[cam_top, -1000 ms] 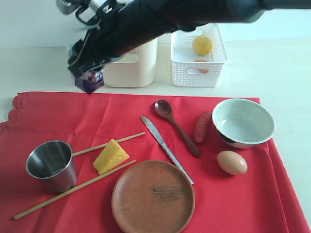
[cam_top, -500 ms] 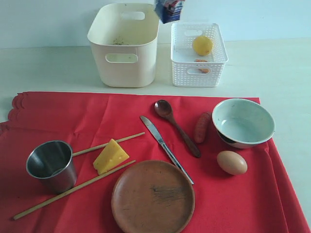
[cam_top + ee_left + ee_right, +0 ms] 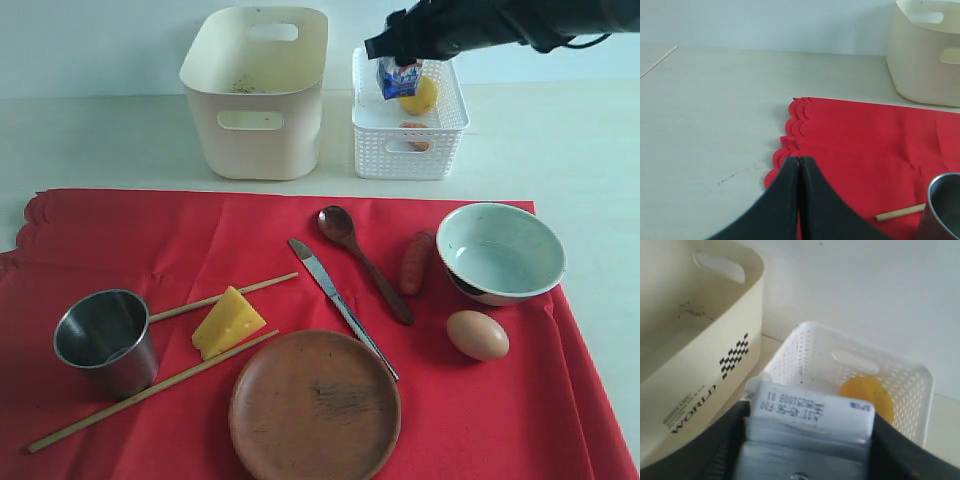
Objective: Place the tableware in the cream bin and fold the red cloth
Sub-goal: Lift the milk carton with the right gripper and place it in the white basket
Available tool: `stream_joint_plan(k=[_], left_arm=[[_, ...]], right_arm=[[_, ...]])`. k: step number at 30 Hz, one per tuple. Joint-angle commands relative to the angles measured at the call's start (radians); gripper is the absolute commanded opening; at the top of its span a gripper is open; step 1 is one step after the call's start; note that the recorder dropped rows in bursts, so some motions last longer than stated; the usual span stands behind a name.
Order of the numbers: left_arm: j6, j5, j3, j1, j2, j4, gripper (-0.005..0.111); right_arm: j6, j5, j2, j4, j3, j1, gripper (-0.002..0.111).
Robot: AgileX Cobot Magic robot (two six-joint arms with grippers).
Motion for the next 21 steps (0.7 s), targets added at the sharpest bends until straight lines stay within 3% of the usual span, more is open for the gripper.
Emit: stream_joint_plan(k=[1, 3, 6, 9, 15, 21], left_arm=[[0.0, -0.007, 0.003, -0.007, -0.006, -0.001, 0.0], [0.0, -0.007, 0.003, -0.007, -0.006, -0.001, 0.0], [0.0, -0.007, 0.003, -0.007, -0.006, -0.001, 0.0], [0.0, -0.007, 0.003, -0.007, -0.006, -0.001, 0.0], [0.0, -0.007, 0.003, -0.007, -0.006, -0.001, 0.0], [0.0, -0.007, 0.003, -0.007, -0.006, -0.001, 0.0]], right_arm=[[0.063, -0.065, 0.041, 0.01, -0.006, -0.004, 0.0], [0.063, -0.063, 0.052, 0.01, -0.006, -0.004, 0.002], [0.063, -0.064, 0.058, 0.01, -0.006, -0.002, 0.013], [0.063, -0.055, 0.058, 0.01, -0.006, 0.0, 0.043], [0.063, -0.03, 0.04, 0.033, -0.006, 0.0, 0.079], [0.059, 0.102, -0.099, 0.031, -0.006, 0.0, 0.084]])
